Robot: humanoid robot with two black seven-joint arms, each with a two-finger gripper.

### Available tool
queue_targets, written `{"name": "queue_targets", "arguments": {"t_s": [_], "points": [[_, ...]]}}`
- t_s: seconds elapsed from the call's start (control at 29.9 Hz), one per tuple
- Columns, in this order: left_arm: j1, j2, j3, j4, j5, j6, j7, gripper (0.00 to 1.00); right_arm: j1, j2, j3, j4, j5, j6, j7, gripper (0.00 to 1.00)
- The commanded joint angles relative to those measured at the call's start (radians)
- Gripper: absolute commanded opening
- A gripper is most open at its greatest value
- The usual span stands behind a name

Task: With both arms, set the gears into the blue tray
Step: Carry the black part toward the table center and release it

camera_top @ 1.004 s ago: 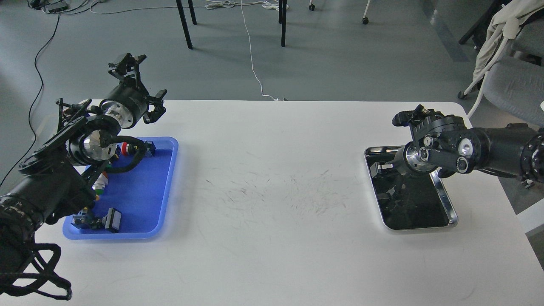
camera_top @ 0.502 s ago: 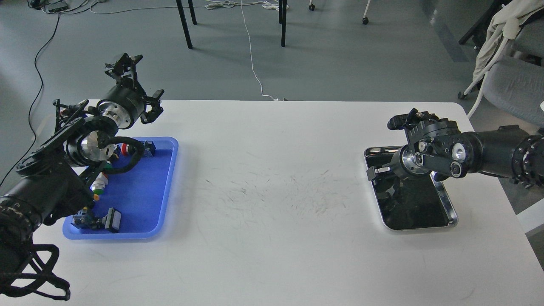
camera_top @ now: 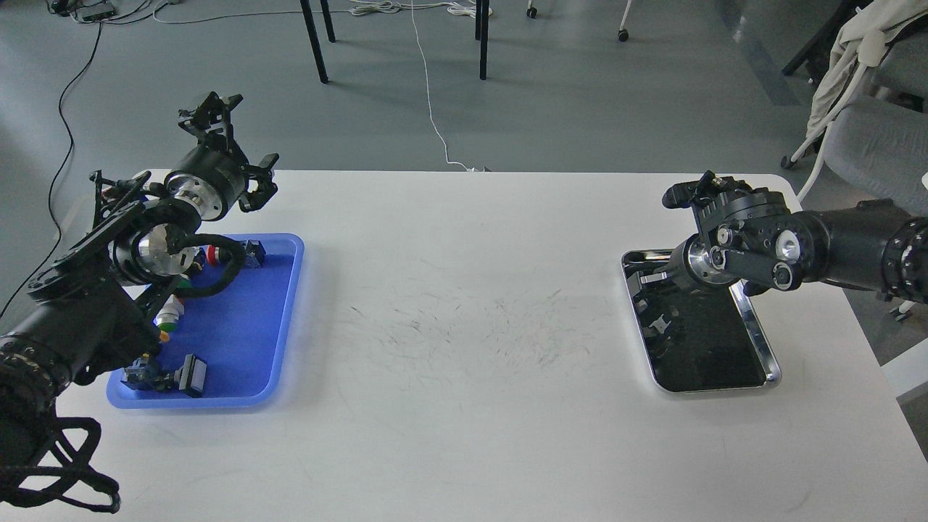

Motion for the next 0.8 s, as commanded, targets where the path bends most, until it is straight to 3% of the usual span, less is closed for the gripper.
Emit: {"name": "queue_targets", "arguments": {"t_s": [0.0,0.2,0.33,0.47,0.64,0.77], "points": [[0.000,0.003,-0.001,-0.001,-0.001,0.000,0.000,0.98,0.080,-0.034,0.011,0.060,0.003,0.002,0.001,0.02],[0.000,0.004,-0.001,0.001,-0.001,0.002,-0.002,0.98,0.183,-0.026,0.105,0.172,0.091,-0.009,0.001,0.02],[0.012,0.005,-0.002,0.001,-0.006,0.002,-0.002,0.98,0.165,0.116,0.162,0.148,0.226,-0.037,0.001,0.02],[0.014,0.007,-0.002,0.001,-0.006,0.002,-0.002,0.98,0.044,0.270,0.212,0.036,0.257,-0.173,0.032,0.02],[0.014,0.007,-0.002,0.001,-0.007,0.002,-0.002,0.98,-0.143,0.270,0.425,-0.097,0.254,-0.204,0.034,0.02],[0.015,0.022,-0.002,0.001,-0.009,0.002,-0.002,0.98,-0.202,0.270,0.510,-0.093,0.257,-0.231,0.034,0.02]]}}
